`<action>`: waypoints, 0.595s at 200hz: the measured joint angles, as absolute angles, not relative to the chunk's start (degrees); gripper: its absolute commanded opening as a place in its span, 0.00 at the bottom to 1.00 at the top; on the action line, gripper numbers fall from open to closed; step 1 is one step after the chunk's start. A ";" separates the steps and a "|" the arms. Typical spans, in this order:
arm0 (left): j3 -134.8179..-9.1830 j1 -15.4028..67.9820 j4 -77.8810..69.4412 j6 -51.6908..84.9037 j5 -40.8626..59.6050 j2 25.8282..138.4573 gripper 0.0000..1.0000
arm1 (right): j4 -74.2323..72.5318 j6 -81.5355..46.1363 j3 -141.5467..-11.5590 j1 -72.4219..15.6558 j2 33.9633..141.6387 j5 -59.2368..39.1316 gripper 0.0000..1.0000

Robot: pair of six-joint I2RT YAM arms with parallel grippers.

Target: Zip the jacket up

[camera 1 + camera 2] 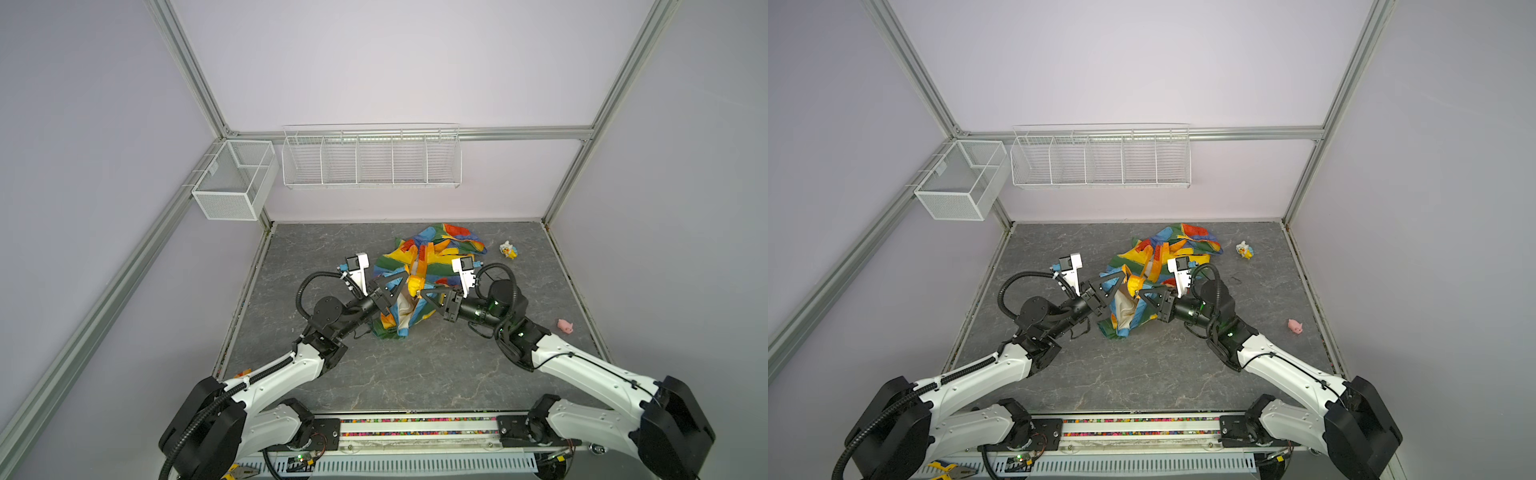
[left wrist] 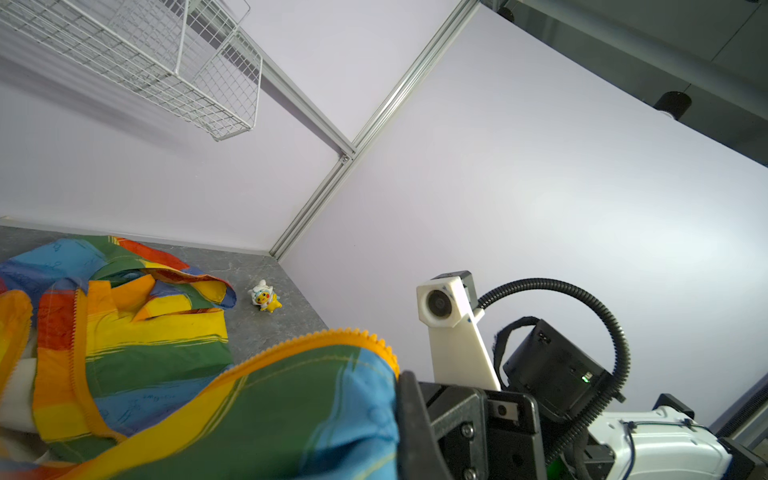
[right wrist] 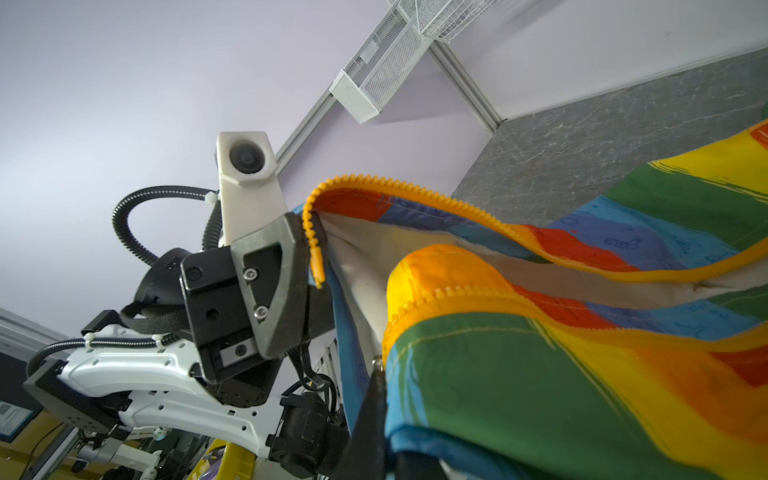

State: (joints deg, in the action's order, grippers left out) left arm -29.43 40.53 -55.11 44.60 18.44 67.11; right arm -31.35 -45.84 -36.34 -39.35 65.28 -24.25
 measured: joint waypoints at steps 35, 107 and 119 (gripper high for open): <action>-29.43 41.56 -58.87 45.43 17.96 69.78 0.00 | -35.05 -46.92 -36.42 -39.35 67.07 -25.04 0.06; -29.43 41.80 -66.46 48.49 16.25 73.36 0.00 | -39.11 -48.01 -36.93 -39.13 68.51 -25.32 0.06; -29.41 41.80 -67.31 49.06 16.27 73.80 0.00 | -39.51 -48.05 -36.97 -38.89 68.49 -25.32 0.06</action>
State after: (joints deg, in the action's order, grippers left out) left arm -29.41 41.80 -67.31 49.06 16.27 73.80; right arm -39.51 -48.05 -36.97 -38.89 68.49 -25.32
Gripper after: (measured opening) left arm 0.047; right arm 0.062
